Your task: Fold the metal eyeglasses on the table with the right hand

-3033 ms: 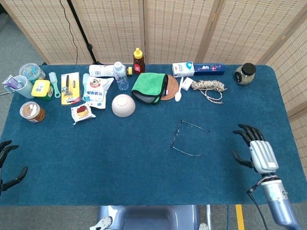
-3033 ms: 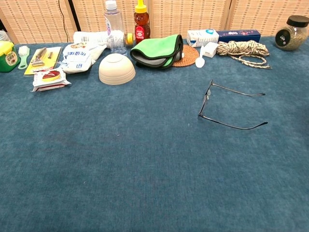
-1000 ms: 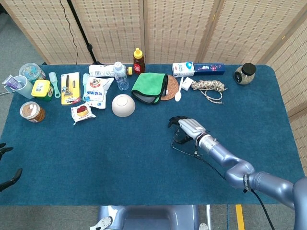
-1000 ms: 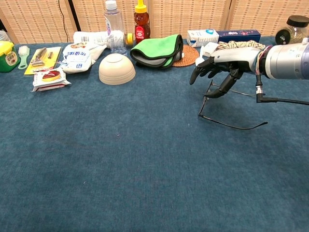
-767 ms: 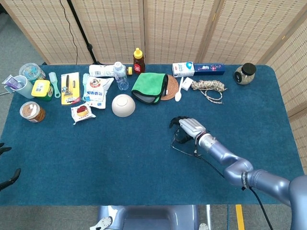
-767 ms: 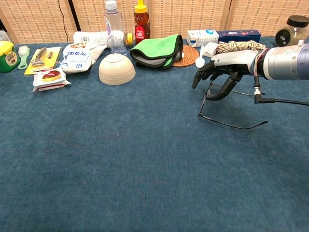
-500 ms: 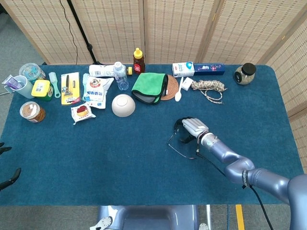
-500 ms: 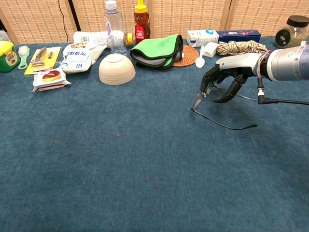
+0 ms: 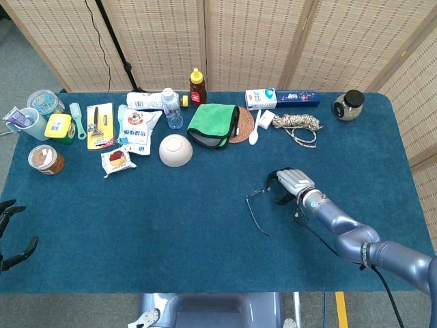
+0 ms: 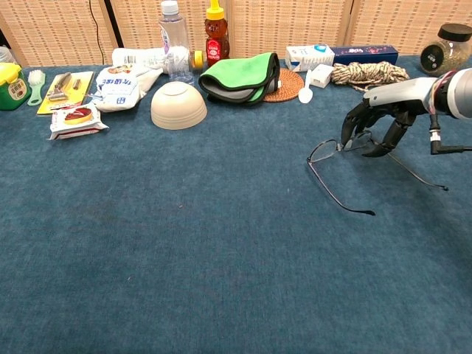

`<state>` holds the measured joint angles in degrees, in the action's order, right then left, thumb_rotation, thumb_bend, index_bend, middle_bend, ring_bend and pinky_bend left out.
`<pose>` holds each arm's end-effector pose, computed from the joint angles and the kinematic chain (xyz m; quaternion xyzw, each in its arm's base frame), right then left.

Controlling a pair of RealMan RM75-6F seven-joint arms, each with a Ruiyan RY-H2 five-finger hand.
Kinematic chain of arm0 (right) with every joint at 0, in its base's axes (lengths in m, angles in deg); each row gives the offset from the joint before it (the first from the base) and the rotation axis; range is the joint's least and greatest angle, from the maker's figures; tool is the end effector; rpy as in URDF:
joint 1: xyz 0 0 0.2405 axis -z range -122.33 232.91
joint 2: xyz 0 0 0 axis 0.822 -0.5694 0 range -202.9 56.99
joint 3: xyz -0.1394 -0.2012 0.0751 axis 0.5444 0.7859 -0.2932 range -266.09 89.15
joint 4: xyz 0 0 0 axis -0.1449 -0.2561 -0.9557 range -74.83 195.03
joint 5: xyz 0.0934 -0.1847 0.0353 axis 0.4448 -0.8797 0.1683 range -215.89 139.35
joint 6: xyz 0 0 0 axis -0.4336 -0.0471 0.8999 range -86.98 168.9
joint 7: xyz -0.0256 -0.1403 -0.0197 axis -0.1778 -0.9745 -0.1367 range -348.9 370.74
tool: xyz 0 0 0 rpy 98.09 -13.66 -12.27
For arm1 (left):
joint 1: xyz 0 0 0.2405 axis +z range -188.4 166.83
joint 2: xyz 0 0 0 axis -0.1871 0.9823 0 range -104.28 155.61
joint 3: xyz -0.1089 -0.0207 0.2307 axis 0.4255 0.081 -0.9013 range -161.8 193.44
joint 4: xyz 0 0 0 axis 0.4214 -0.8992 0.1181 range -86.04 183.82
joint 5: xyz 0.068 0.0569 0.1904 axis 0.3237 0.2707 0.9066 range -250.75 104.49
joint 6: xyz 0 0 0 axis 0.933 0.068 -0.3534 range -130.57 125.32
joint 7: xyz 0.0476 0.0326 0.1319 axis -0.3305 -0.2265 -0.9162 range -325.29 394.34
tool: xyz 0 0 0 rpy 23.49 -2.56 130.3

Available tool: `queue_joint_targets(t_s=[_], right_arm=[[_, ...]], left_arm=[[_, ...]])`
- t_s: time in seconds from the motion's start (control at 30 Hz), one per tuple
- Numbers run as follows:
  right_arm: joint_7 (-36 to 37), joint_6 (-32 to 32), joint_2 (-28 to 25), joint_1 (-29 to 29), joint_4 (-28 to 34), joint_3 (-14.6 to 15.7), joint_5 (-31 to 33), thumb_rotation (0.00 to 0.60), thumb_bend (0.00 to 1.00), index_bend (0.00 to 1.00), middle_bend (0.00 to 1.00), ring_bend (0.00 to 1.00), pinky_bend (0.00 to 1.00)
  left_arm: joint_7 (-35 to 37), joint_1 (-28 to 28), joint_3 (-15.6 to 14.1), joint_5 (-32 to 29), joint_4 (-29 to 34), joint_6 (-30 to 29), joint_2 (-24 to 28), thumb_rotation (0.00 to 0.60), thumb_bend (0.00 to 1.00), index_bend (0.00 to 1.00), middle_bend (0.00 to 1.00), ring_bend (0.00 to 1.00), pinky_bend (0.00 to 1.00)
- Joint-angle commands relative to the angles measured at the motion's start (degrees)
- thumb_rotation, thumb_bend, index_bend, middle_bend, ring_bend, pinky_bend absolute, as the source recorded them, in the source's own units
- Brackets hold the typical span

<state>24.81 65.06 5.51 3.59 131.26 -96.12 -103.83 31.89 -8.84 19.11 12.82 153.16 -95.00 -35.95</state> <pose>-0.1997 -0.4061 0.0193 0.7360 -0.5308 0.2478 0.3395 -0.2859 0.1452 0.1743 -0.5222 -0.4164 -0.4250 0.6109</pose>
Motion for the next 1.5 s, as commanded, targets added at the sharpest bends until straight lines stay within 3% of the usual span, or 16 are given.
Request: queue_joint_targets(t_s=[0.03,0.93,1.2,1.5], right_arm=[[-1.39,0.68,-1.53,0.95,1.73,1.06,1.33,0.600,0.39,0.34,0.24,0.19,0.11],[-15.61,9.59,-12.95,5.71,16.29,9.09,16.21,0.600,0.39,0.34,0.24,0.19,0.11],[-17.24,12.18,-16.03,7.32,20.94,9.98,16.39,0.600,0.40,0.34,0.24,0.19,0.11],[-16.43,14.86,-14.75,7.75,19.91,6.89,13.26,0.600,0.39,0.33,0.22,0.19,0.11]], left_arm=[[-0.01,-0.14,-0.02,0.14,0.07,0.14,-0.07,0.537,0.26,0.26,0.19,0.15,0.00],[-0.78,-1.27,-0.36,2.24,0.89,0.66,-1.04,0.536,0.26,0.26,0.19,0.15,0.00],[-1.12,-1.67,-0.41,2.49,1.06,1.01,-1.40,0.536,0.26,0.26,0.19,0.15,0.00],[-1.04,-1.48,-0.48,2.46,1.12,0.56,-1.24,0.537,0.26,0.26,0.19,0.15,0.00]])
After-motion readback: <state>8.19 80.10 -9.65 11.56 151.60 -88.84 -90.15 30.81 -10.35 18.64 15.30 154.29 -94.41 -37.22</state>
